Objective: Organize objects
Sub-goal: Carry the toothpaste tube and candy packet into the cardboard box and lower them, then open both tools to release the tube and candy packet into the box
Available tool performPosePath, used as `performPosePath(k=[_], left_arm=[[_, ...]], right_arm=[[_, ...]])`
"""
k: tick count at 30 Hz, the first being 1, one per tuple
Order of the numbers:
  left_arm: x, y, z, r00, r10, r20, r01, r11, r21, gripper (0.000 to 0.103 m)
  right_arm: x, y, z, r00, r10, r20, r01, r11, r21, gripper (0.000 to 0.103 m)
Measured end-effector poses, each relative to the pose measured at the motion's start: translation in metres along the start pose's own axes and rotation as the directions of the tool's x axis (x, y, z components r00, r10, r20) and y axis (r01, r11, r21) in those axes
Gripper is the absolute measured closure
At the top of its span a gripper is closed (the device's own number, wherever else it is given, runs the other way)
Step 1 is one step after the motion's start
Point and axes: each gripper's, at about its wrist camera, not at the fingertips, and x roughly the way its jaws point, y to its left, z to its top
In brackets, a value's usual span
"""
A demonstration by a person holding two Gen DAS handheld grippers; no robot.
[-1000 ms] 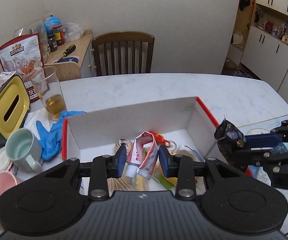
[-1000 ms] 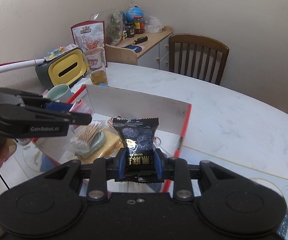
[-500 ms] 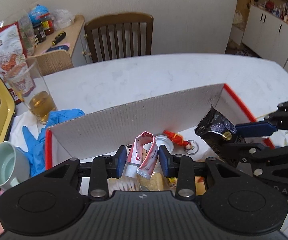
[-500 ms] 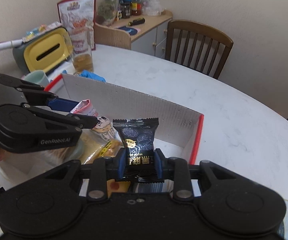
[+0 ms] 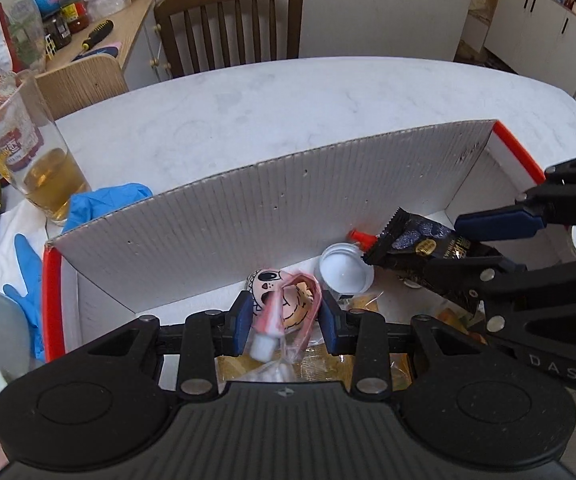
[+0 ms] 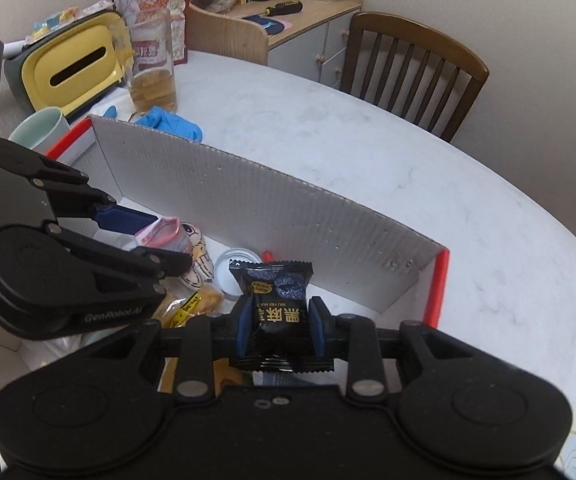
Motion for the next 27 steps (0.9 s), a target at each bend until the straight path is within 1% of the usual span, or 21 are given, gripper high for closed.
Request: performPosePath(k=[10, 13, 14, 15, 23, 25, 27], left_arm=[[0.002, 0.004, -0.001, 1.0, -0.012, -0.02, 0.011, 1.0, -0.024, 0.068], [-0.002, 0.004, -0.001, 1.0, -0.014, -0.005, 0.014, 0.999, -0.033, 0.054], [-0.005, 0.004, -0.002, 1.0, -0.014, 0.004, 0.014, 0.999, -0.036, 0.047], [-0.007, 0.003, -0.002, 1.0, -0.013, 0.012, 0.014, 0.999, -0.039, 0.044], [-0.03, 0.001, -0.002, 0.998, -0.02, 0.062, 0.024, 0.998, -0.052, 0.044], [-0.039, 0.0, -0.004, 0.997, -0.02, 0.081, 0.024, 0.998, -0.054, 0.042], [-0.048, -0.001, -0.006, 0.994, -0.023, 0.103, 0.029, 0.998, -0.059, 0.038]], right_arm=[[0.009, 0.002, 0.004, 0.999, 0.007, -0.033, -0.008, 1.0, -0.011, 0.07], [0.006, 0.001, 0.003, 1.0, 0.013, -0.027, -0.013, 1.0, -0.004, 0.067], [0.004, 0.0, 0.003, 1.0, 0.017, -0.023, -0.017, 1.0, -0.001, 0.066], [0.002, 0.0, 0.002, 1.0, 0.017, -0.019, -0.017, 1.0, 0.001, 0.064], [-0.022, -0.004, -0.004, 0.999, 0.041, 0.03, -0.041, 0.999, 0.023, 0.055], [-0.031, -0.003, -0.007, 0.998, 0.049, 0.046, -0.05, 0.998, 0.023, 0.053], [-0.04, -0.003, -0.01, 0.996, 0.06, 0.065, -0.062, 0.998, 0.022, 0.051]])
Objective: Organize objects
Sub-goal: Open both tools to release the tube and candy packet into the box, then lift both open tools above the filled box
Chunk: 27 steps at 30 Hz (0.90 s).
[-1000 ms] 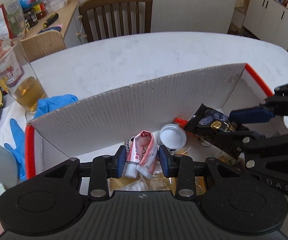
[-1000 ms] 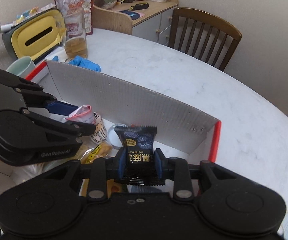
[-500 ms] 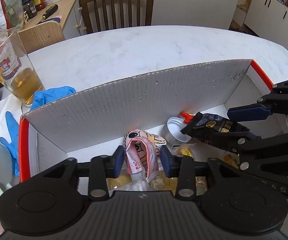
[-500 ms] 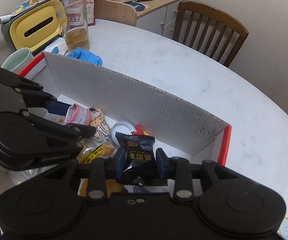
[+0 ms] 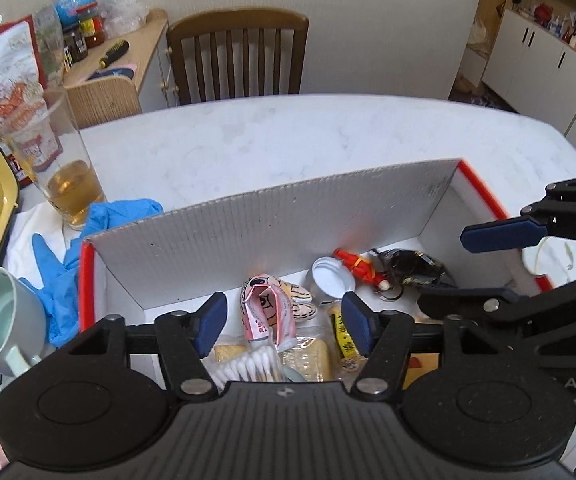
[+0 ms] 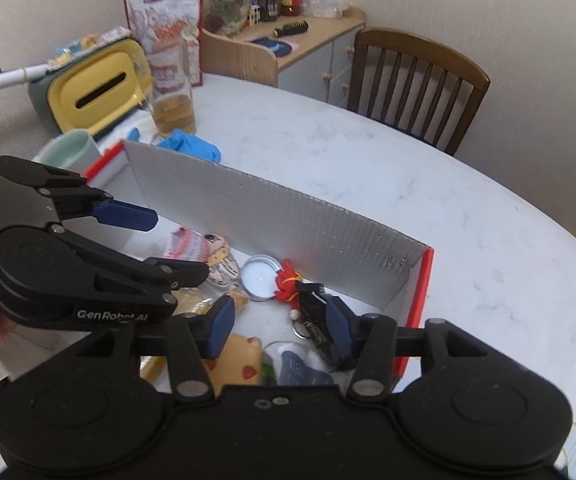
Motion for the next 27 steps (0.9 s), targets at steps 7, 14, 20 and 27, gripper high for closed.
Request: performPosePath(k=[7, 14, 20, 27], left_arm=[[-0.033, -0.007, -0.01, 0.998, -0.015, 0.062, 0.016, 1.0, -0.014, 0.037], [-0.069, -0.017, -0.027, 0.989, -0.008, 0.148, 0.012, 1.0, -0.027, 0.037], [-0.096, -0.029, -0.041, 0.978, 0.001, 0.209, 0.004, 1.0, -0.025, 0.028], [-0.113, -0.034, -0.054, 0.973, 0.023, 0.231, -0.012, 0.999, -0.051, 0.023]], right_arm=[[-0.035, 0.0, -0.011, 0.996, 0.044, 0.071, -0.045, 0.999, 0.021, 0.042], [-0.062, -0.005, -0.026, 0.987, 0.079, 0.14, -0.087, 0.995, 0.048, 0.033], [-0.082, -0.002, -0.041, 0.972, 0.112, 0.207, -0.123, 0.992, 0.038, 0.025], [-0.102, -0.004, -0.061, 0.949, 0.135, 0.285, -0.156, 0.986, 0.053, 0.011]])
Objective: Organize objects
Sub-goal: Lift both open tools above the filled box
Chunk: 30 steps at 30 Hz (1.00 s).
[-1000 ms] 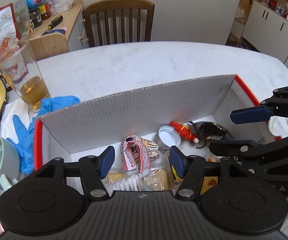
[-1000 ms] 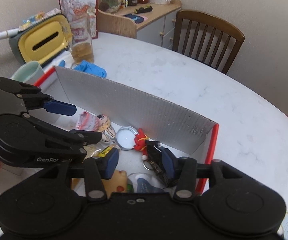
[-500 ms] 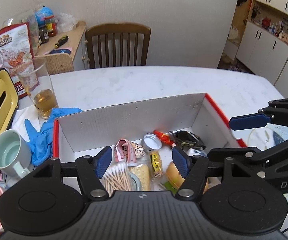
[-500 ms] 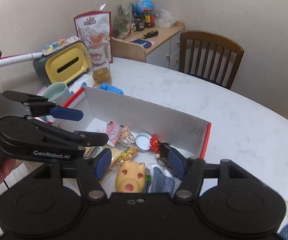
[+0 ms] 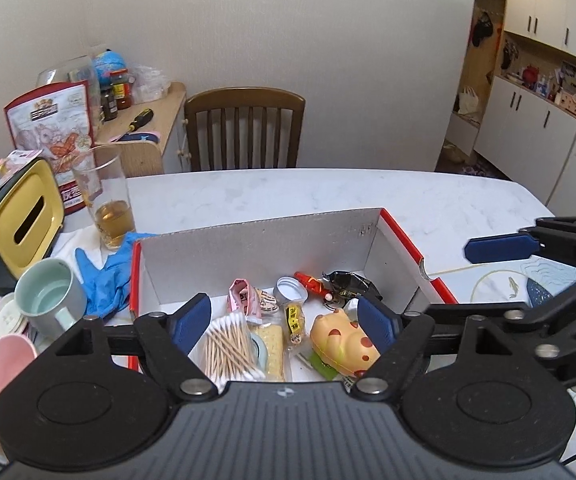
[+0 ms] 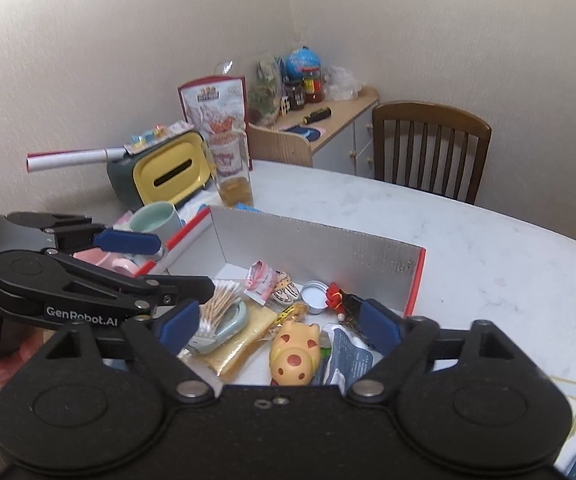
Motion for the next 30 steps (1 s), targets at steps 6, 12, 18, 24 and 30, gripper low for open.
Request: performPosePath(k=[6, 12, 18, 24, 30], left_arm=[[-0.013, -0.003, -0.007, 0.999, 0.023, 0.028, -0.022, 1.0, -0.016, 0.009], [-0.025, -0.006, -0.014, 0.999, 0.007, 0.043, -0.005, 0.999, -0.053, 0.0], [-0.037, -0.016, -0.021, 0.998, 0.024, 0.056, -0.022, 0.999, -0.049, 0.0], [-0.047, -0.022, -0.025, 0.997, 0.047, 0.063, -0.044, 0.998, -0.05, 0.0], [-0.054, -0.027, -0.03, 0.997, 0.057, 0.06, -0.054, 0.997, -0.053, 0.0]], right_arm=[[-0.024, 0.001, -0.007, 0.997, 0.02, 0.07, -0.02, 1.0, 0.01, 0.001], [-0.041, 0.003, -0.012, 0.993, 0.035, 0.11, -0.038, 0.999, 0.021, 0.0], [-0.052, 0.008, -0.021, 0.992, 0.037, 0.121, -0.038, 0.999, 0.01, 0.0], [-0.062, 0.009, -0.026, 0.991, 0.045, 0.128, -0.047, 0.999, 0.015, 0.0], [-0.069, 0.011, -0.031, 0.99, 0.053, 0.129, -0.056, 0.998, 0.017, 0.0]])
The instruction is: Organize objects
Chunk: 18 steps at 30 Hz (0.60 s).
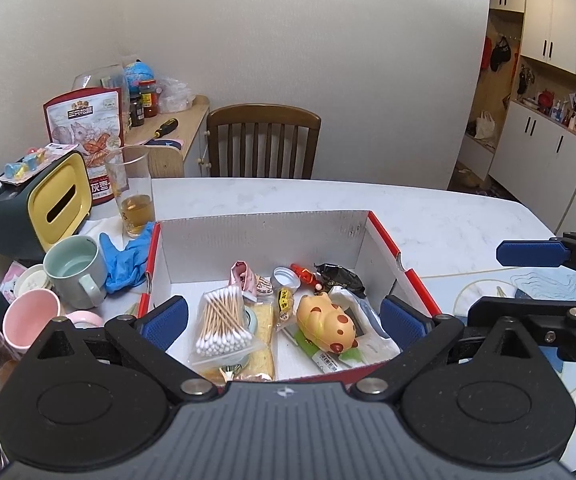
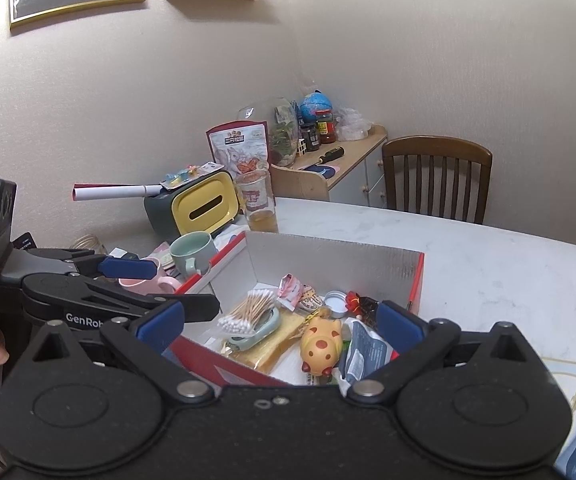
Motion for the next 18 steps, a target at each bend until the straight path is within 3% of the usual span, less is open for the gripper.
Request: performPosePath(k=[18], left_arm=[[-0.001, -0.005, -0.006, 1.0, 0.027, 0.001, -0.027, 1.0, 0.008, 0.0]], right_arm=[[-0.011, -0.007, -0.013, 1.0, -0.001, -0.015, 0.001, 1.0, 0.024, 0.0]])
